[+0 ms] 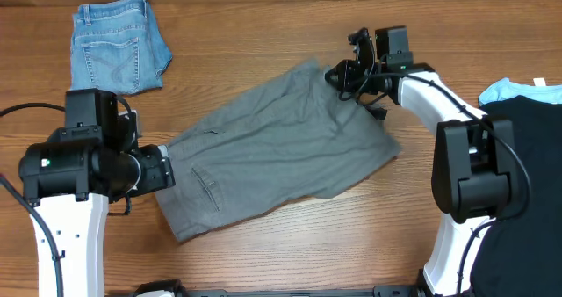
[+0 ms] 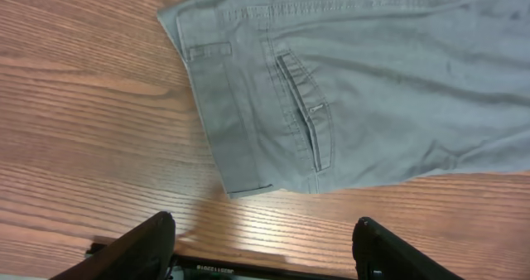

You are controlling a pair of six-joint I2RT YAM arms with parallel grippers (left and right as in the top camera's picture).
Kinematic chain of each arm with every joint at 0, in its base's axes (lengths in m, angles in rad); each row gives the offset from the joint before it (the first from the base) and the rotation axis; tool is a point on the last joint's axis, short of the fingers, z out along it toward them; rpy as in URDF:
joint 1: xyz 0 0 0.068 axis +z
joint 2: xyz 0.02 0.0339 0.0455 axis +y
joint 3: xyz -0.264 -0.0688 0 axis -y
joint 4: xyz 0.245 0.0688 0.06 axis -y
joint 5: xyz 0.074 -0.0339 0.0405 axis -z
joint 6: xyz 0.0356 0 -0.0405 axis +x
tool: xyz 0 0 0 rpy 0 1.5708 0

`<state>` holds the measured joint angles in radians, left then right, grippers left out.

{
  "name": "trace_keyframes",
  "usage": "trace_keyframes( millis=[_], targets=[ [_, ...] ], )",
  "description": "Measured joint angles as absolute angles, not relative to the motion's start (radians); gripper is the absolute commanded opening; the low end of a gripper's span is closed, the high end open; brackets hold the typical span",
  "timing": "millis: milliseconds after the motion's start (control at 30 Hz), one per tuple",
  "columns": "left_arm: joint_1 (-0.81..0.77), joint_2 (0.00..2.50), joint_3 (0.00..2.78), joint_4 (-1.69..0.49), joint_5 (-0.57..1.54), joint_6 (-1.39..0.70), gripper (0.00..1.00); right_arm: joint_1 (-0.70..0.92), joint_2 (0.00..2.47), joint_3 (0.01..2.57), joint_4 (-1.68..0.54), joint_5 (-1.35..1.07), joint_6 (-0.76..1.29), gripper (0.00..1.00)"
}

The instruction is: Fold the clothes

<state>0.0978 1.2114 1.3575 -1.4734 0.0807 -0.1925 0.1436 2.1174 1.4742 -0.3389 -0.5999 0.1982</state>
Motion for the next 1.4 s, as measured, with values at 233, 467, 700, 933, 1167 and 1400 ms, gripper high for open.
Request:
trace_keyframes(
  millis=[233,467,700,933,1167,1400],
  targets=[
    [0.098,1.212,1.326,-1.440,0.083,-0.192,0.73,0.144,2.111,1.612,-0.362,-0.665,0.232,0.05],
    [0.098,1.212,1.326,-1.403,0.083,-0.202,0.73,0.150,2.103,1.629,-0.322,-0.604,0.279,0.28],
    [0.098,1.212,1.296,-1.369,0.084,-0.203,0.75,0.175,2.138,1.631,-0.204,-0.579,0.298,0.37],
    [0.098,1.212,1.158,-1.291,0.107,-0.203,0.85,0.179,2.156,1.642,-0.394,-0.569,0.317,0.59],
    [0.098,1.222,0.967,-1.060,0.113,-0.220,0.91,0.164,2.156,1.677,-0.746,-0.568,0.173,0.63],
    [0.098,1.334,0.875,-0.941,0.086,-0.348,0.83,0.115,2.149,1.692,-0.923,-0.566,0.128,0.72]
  ],
)
